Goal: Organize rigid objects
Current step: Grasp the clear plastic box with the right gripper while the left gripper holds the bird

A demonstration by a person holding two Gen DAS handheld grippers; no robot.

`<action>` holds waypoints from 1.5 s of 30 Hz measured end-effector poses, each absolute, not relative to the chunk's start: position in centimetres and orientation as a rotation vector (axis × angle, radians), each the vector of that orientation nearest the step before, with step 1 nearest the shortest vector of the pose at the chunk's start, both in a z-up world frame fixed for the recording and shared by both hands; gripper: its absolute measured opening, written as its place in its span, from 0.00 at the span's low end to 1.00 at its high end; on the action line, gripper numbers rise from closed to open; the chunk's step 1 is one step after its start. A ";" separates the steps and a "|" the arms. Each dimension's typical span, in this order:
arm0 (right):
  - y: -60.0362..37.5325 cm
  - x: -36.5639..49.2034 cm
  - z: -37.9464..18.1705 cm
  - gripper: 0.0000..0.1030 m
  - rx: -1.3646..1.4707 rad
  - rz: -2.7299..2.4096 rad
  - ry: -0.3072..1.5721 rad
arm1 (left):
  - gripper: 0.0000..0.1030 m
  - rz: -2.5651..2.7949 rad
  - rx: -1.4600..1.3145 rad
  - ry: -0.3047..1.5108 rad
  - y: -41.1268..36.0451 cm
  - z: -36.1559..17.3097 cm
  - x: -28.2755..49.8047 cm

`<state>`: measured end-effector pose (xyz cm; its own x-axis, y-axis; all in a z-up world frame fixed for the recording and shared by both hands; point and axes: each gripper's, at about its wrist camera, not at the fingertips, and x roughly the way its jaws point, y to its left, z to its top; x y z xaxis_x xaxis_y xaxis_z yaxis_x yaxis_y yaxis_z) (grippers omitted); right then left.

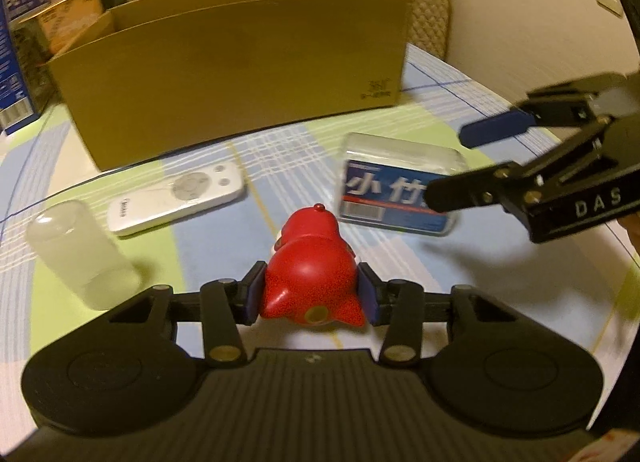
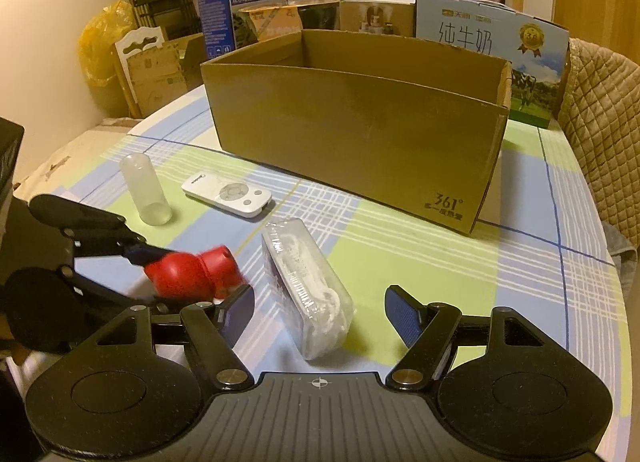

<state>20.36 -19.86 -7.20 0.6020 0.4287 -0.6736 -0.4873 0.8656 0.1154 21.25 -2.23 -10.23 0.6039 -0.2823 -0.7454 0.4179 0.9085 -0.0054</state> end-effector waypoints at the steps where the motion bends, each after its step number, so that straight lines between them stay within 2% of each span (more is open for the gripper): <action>1: -19.8 20.4 -7.2 0.68 -0.084 0.533 0.758 | 0.41 -0.399 0.168 0.827 -2.0 -10.1 21.3; 10: -18.7 21.9 -8.0 0.67 -0.105 0.564 0.788 | 0.41 -0.355 0.115 0.824 -0.5 -9.5 21.7; 11: -18.5 22.1 -8.2 0.65 -0.113 0.568 0.799 | 0.41 -0.352 0.110 0.825 -0.4 -9.5 21.7; 13: -18.1 22.4 -8.7 0.53 -0.139 0.575 0.818 | 0.41 -0.346 0.099 0.826 -0.3 -9.4 21.8; 19: -17.6 23.3 -9.4 0.44 -0.164 0.584 0.845 | 0.41 -0.340 0.085 0.824 -0.1 -9.3 21.9; 24: -17.4 23.5 -9.5 0.41 -0.160 0.593 0.855 | 0.41 -0.338 0.086 0.823 -0.1 -9.3 21.9; 31: -16.1 22.7 -9.3 0.29 -0.202 0.619 0.852 | 0.41 -0.337 0.080 0.822 -0.1 -9.3 21.9; 45: -16.8 21.8 -7.6 0.28 -0.109 0.523 0.795 | 0.41 -0.335 0.059 0.800 -0.3 -8.4 21.8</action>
<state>21.77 -16.83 -7.64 0.5810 0.4064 -0.7051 -0.4869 0.8678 0.0990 21.80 -0.29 -8.39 0.6471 -0.2726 -0.7120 0.3166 0.9456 -0.0744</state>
